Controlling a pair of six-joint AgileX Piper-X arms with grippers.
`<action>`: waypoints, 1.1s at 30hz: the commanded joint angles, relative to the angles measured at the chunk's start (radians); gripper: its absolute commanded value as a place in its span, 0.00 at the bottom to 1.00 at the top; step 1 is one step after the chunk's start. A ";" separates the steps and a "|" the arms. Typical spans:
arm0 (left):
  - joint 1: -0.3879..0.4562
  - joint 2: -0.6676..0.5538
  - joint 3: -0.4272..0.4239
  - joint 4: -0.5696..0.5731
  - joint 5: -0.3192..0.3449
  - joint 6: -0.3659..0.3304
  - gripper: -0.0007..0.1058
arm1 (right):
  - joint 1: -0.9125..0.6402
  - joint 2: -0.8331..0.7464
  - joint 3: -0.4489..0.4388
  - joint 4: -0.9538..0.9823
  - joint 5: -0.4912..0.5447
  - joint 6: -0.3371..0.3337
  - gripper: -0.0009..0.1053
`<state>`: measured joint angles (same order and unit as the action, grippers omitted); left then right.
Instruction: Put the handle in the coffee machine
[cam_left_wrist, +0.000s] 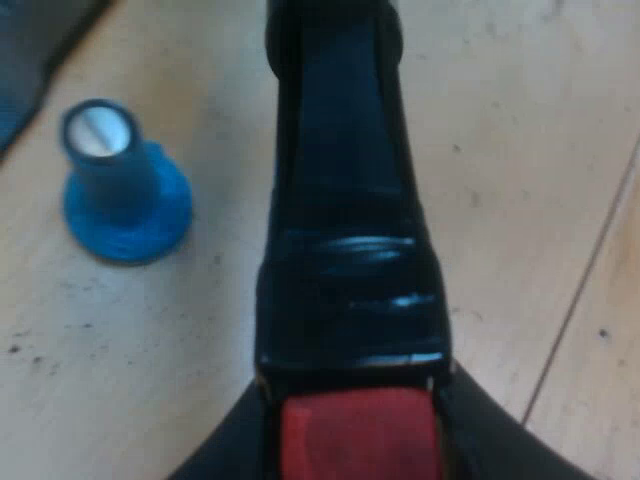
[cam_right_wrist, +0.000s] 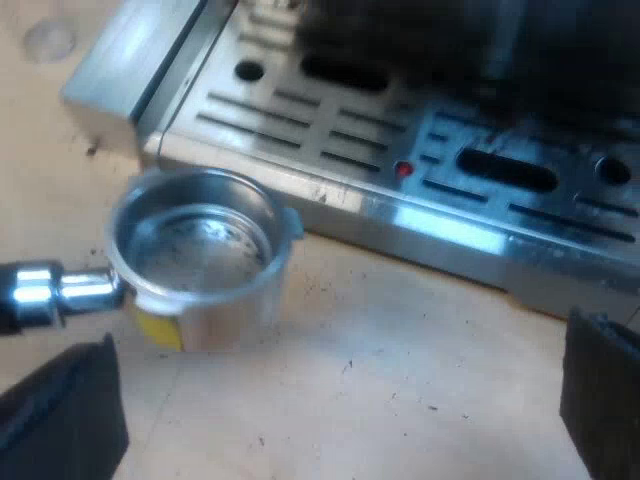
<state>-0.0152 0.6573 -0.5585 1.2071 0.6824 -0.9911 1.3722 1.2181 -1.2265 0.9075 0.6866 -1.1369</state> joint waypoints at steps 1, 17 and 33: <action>0.038 -0.006 -0.031 -0.006 0.056 -0.006 0.01 | 0.009 -0.007 0.001 -0.008 0.035 -0.012 0.85; 0.201 0.237 -0.116 -0.014 0.084 0.205 0.01 | 0.009 0.001 0.058 -0.230 -0.006 -0.117 0.85; 0.201 0.418 -0.208 -0.143 0.096 0.347 0.01 | 0.009 0.198 0.088 -0.655 0.231 -0.320 0.66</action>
<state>0.1861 1.0835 -0.7510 1.0779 0.7213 -0.6556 1.3791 1.4223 -1.1352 0.2718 0.8889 -1.4405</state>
